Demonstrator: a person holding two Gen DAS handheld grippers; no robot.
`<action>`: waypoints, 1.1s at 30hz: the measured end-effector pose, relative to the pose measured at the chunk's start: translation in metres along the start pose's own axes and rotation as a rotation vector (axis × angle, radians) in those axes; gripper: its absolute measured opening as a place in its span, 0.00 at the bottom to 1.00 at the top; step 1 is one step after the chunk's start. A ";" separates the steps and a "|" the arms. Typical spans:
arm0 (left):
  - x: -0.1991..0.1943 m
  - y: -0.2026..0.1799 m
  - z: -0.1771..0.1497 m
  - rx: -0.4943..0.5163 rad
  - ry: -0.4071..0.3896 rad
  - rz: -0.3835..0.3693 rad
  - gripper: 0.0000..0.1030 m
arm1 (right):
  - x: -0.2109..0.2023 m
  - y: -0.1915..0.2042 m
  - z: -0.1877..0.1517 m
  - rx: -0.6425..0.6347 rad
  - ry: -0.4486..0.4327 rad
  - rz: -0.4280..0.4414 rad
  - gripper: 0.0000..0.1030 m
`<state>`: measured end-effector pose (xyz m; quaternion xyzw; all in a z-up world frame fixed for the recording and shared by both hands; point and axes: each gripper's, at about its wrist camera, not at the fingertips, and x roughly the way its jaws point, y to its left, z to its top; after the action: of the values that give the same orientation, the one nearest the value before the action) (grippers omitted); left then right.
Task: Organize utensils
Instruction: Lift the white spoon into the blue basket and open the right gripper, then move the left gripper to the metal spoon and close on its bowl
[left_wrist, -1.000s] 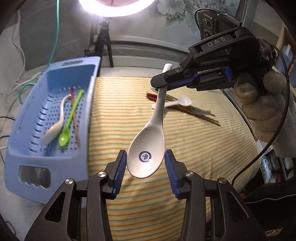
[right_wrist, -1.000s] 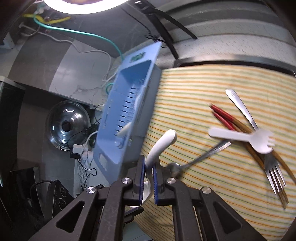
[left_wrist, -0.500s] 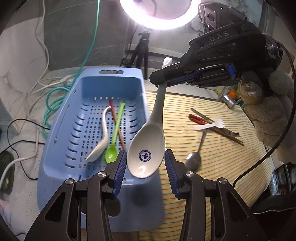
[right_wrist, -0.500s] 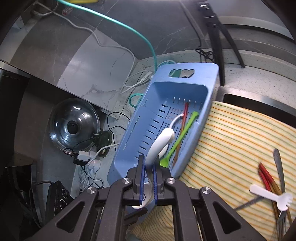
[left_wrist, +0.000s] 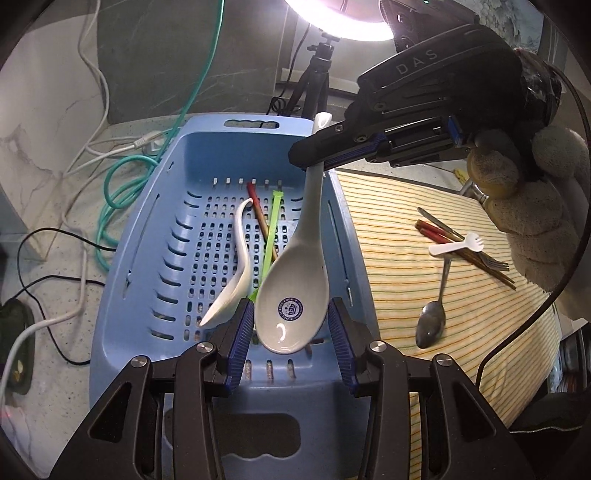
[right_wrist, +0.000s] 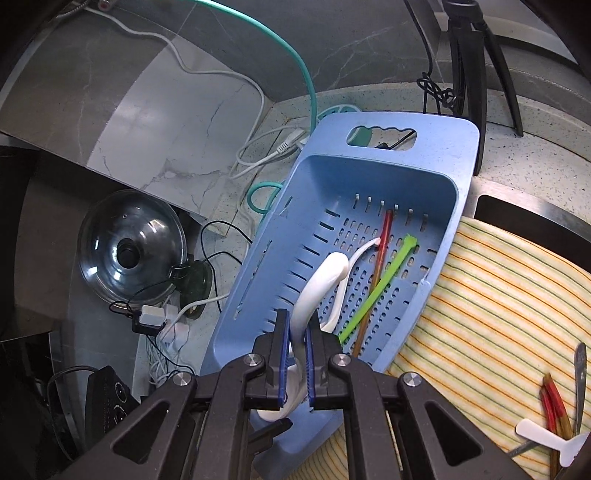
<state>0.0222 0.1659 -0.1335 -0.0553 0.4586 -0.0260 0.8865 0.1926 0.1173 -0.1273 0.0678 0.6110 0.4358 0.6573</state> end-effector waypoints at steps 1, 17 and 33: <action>0.001 0.001 0.001 0.001 0.005 0.002 0.39 | 0.002 -0.001 0.002 0.000 0.003 -0.002 0.07; 0.010 0.009 0.002 -0.038 0.052 0.020 0.47 | 0.007 -0.003 0.010 -0.054 -0.014 -0.092 0.42; -0.022 -0.016 0.003 0.013 -0.036 0.042 0.57 | -0.053 -0.010 -0.016 -0.103 -0.085 -0.148 0.48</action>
<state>0.0122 0.1519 -0.1115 -0.0404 0.4435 -0.0094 0.8953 0.1908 0.0696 -0.0980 0.0070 0.5628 0.4134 0.7157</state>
